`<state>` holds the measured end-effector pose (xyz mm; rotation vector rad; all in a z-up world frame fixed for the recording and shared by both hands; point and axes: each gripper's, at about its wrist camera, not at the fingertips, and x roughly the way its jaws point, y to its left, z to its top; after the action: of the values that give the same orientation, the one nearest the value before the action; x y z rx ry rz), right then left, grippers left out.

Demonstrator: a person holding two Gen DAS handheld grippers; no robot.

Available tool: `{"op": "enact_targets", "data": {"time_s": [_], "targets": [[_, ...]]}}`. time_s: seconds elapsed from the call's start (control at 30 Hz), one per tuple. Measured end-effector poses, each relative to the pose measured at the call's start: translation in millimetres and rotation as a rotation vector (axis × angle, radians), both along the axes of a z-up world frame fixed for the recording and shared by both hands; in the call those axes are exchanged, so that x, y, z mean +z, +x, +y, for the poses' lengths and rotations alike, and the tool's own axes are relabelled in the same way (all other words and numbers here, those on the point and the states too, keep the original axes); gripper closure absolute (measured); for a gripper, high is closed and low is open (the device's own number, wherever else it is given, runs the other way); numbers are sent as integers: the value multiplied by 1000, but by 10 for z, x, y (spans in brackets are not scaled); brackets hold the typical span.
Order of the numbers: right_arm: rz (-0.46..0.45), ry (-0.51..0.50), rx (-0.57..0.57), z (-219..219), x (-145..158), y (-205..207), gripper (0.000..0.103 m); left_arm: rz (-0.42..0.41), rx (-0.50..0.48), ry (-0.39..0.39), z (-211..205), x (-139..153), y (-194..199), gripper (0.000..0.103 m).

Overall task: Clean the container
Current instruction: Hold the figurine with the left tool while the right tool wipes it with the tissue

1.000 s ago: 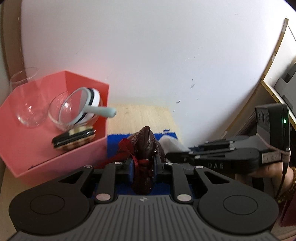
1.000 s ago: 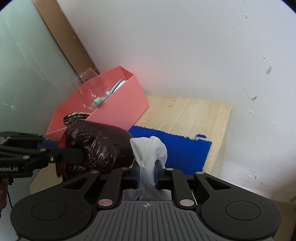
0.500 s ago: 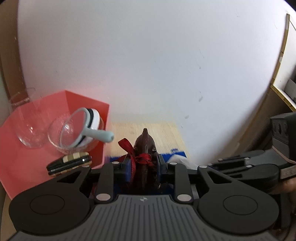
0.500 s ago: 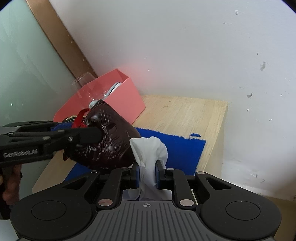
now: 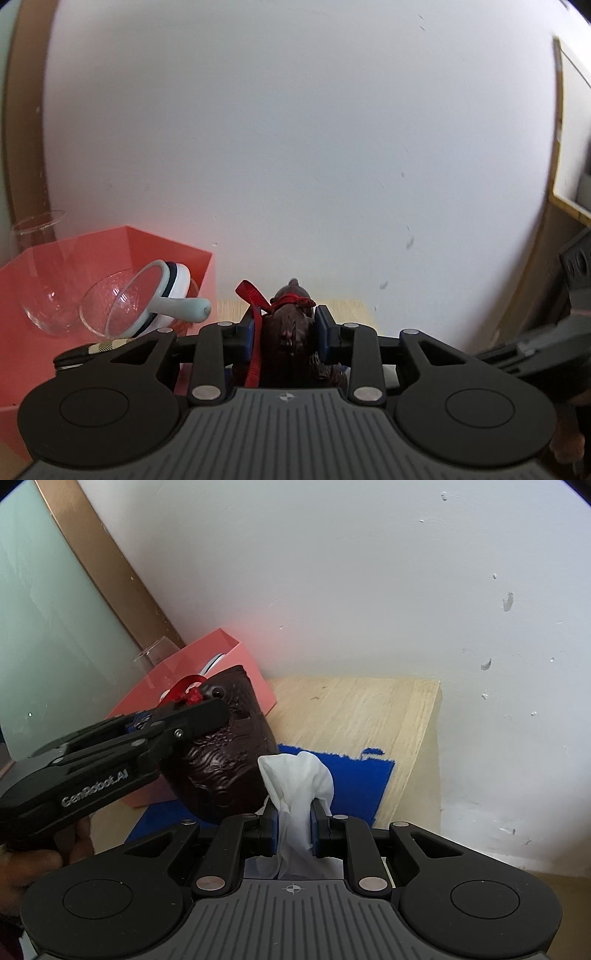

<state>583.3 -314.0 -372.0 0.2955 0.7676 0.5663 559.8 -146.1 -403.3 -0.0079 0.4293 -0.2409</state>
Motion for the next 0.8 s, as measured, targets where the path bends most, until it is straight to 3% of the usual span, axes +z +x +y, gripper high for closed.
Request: {"op": "enact_targets", "data": {"time_s": [0.3,0.47,0.53,0.67,0.7,0.77,0.8], "targets": [[-14,22,-12,-18,-7,-4,83,49,64,-200,263,54,-37,72],[-13,33,-14,-24,3,-38,83,56,48,-214,314,123,-88,77],[-16,43,-15,-26,18,-58,83,32,47,-176,275,163,-140,81],[-17,49,-14,-11,31,-66,83,-5,-16,-87,135,167,-152,80],[-14,47,-14,-6,26,-66,83,-17,-24,-67,98,154,-162,76],[-13,48,-14,-6,24,-74,83,-48,-28,-20,22,90,-202,46],[-15,49,-15,-9,25,-80,83,-64,-30,4,-16,56,-223,40]]}}
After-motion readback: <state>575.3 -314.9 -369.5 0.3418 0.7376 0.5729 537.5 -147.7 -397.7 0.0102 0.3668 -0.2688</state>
